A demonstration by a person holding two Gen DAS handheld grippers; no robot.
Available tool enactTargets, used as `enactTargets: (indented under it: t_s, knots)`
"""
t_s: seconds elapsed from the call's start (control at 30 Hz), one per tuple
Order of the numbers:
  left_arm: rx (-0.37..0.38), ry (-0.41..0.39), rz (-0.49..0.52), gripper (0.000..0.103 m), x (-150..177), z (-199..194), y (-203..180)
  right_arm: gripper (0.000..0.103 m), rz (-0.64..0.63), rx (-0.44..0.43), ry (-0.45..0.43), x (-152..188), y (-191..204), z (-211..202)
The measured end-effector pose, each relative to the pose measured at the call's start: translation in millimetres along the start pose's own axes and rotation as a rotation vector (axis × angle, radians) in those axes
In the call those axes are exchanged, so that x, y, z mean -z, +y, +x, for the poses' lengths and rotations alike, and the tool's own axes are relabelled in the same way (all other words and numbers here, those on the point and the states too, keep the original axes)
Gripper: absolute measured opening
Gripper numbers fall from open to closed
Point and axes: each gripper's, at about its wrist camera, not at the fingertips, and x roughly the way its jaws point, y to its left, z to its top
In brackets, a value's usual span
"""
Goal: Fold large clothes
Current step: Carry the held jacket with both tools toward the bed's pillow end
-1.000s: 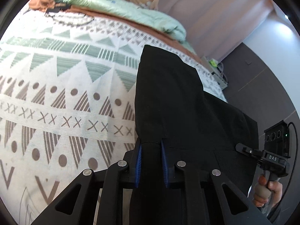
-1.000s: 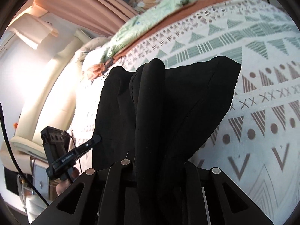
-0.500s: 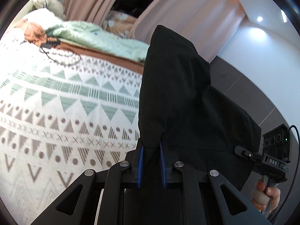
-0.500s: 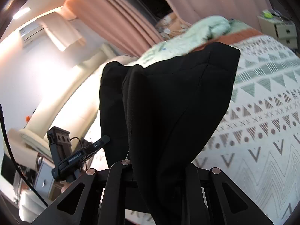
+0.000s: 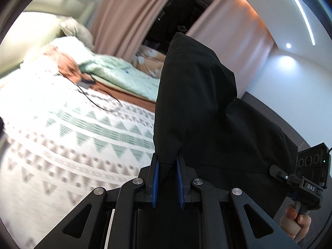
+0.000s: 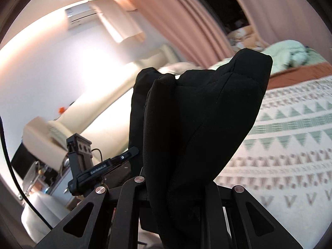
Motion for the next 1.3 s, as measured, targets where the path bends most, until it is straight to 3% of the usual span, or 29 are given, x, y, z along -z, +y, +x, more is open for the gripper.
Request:
enactTargets:
  t_s: [0.37, 0.63, 0.97, 1.3]
  knots:
    - [-0.118, -0.091, 0.001, 0.015, -59, -114, 83, 0.017, -0.035, -0.162, 0.032, 11, 91, 89]
    - [-0.227, -0.132, -0.023, 0.015, -85, -169, 146, 0.017, -0.064, -0.260, 0.096, 24, 145, 159]
    - [-0.333, -0.166, -0.100, 0.015, -87, -249, 225, 0.017, -0.086, -0.332, 0.187, 45, 205, 238]
    - [-0.418, -0.190, -0.134, 0.015, -92, -294, 268, 0.017, -0.115, -0.406, 0.290, 72, 274, 306]
